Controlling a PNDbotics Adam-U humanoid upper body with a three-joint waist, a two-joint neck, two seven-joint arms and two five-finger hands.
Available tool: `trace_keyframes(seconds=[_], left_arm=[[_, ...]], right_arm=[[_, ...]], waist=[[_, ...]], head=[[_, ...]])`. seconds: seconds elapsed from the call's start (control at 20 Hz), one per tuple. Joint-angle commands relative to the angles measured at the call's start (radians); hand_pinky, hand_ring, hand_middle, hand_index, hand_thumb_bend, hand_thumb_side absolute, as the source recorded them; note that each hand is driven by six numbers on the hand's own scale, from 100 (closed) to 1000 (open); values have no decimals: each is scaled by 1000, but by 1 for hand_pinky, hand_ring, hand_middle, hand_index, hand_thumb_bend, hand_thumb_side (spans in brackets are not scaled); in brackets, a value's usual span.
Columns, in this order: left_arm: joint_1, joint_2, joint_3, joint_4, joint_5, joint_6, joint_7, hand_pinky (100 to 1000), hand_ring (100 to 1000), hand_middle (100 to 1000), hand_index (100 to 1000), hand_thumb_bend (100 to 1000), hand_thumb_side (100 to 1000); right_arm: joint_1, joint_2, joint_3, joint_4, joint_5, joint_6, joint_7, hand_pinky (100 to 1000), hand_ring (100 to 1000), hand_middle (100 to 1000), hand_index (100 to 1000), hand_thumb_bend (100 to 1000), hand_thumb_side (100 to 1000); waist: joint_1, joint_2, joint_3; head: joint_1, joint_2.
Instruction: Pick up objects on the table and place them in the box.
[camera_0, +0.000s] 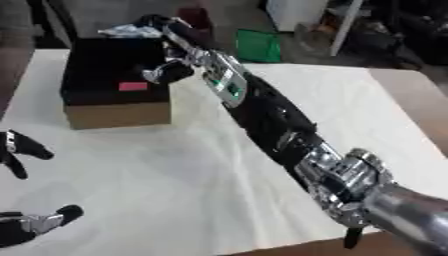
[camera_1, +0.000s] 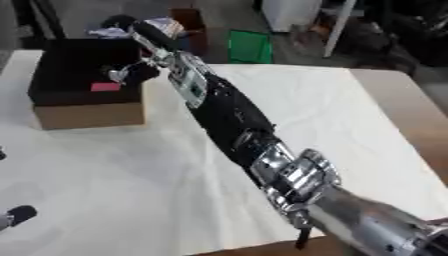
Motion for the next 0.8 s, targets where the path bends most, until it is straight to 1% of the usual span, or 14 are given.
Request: trace_keyframes(seconds=[0.05,0.1,0.15,0.2,0.25,0.35,0.4,0.5,0.6,0.65,0.8], left_arm=[[6,16,35,-14,-9,11,25,421,688,557,626,804,100],[14,19,47,-13,-12,17,35,421,689,557,626,804,100],[23,23,58,-13,-16,22,45,420,689,558,627,804,100],[30,26,66,-13,-19,26,53,420,689,558,628,804,100],[38,30,76,-13,-22,31,62,420,689,558,628,804,100],[50,35,92,-13,-27,39,78,419,690,559,629,804,100],[56,36,99,-13,-28,42,85,419,690,559,630,804,100],[64,37,110,-12,-32,47,97,419,691,559,630,804,100],[68,37,118,-12,-34,51,105,418,691,560,631,804,100],[70,37,121,-12,-35,52,109,418,691,560,631,804,100],[72,37,127,-11,-36,56,116,418,693,562,634,804,100]], right_arm=[[6,-84,38,-159,-175,-19,99,790,994,920,921,228,166],[25,-109,50,-226,-247,-19,127,788,989,918,920,223,125],[49,-137,59,-300,-324,-11,149,787,989,918,920,212,116],[70,-159,65,-364,-391,8,168,784,987,915,919,208,151],[100,-180,63,-436,-461,26,179,784,986,912,919,190,100],[168,-223,48,-580,-585,65,187,782,972,893,914,179,100],[205,-240,36,-647,-633,83,186,779,961,879,910,174,100],[278,-265,5,-760,-702,115,175,777,956,868,906,155,100],[350,-280,-24,-843,-741,136,162,776,955,867,905,129,100],[387,-286,-39,-877,-752,141,154,776,958,868,905,104,100],[493,-294,-83,-942,-771,153,131,776,967,868,905,100,100]], waist=[[16,-22,-32],[21,-24,-56],[26,-25,-81],[29,-26,-98],[33,-27,-122],[39,-29,-163],[42,-28,-181],[46,-29,-206],[49,-29,-227],[50,-29,-235],[54,-28,-249]], head=[[38,-7],[53,-6],[70,-5],[82,-4],[98,-2],[128,1],[141,1],[162,2],[179,2],[187,2],[207,7]])
